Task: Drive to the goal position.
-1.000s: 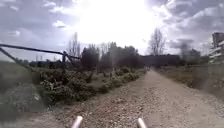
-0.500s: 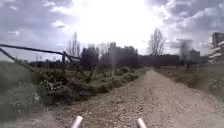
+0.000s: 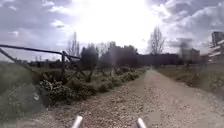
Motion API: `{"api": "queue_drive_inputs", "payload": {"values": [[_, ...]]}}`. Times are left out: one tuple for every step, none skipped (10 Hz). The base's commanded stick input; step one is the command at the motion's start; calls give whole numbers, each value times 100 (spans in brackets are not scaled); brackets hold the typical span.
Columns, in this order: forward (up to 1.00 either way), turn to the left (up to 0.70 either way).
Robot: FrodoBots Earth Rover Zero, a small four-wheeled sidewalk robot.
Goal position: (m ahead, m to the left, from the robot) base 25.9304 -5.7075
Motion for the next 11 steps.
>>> {"api": "queue_drive_inputs", "payload": {"values": [[0,-70],[0,-70],[0,-70],[11,-16],[41,-5],[52,0],[47,0],[45,0],[45,0],[45,0],[45,0]]}}
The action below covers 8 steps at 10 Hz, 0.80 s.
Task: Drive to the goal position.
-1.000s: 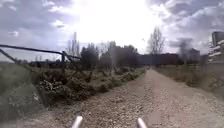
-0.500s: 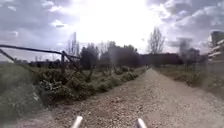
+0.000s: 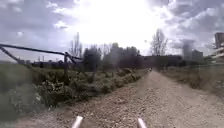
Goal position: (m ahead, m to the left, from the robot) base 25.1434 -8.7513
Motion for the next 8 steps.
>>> {"api": "queue_drive_inputs", "payload": {"values": [[45,0],[41,0],[33,0],[25,0],[24,0],[20,0],[15,0],[15,0]]}}
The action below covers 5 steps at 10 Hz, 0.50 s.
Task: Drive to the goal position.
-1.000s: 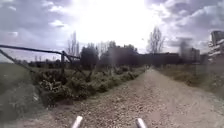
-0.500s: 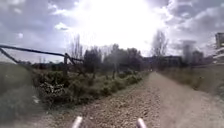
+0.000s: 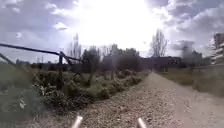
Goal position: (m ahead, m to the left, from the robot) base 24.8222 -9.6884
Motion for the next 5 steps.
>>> {"api": "queue_drive_inputs", "payload": {"values": [[15,0],[15,-15],[15,-29],[15,-29],[15,-29]]}}
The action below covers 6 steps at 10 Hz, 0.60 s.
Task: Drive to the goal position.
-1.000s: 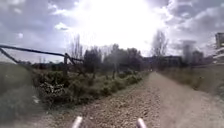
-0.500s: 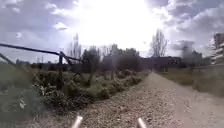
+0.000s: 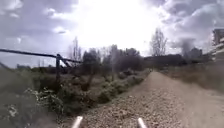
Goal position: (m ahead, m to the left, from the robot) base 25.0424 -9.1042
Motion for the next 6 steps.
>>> {"api": "queue_drive_inputs", "payload": {"values": [[15,-29],[15,-29],[15,-29],[15,-29],[15,-29],[15,-29]]}}
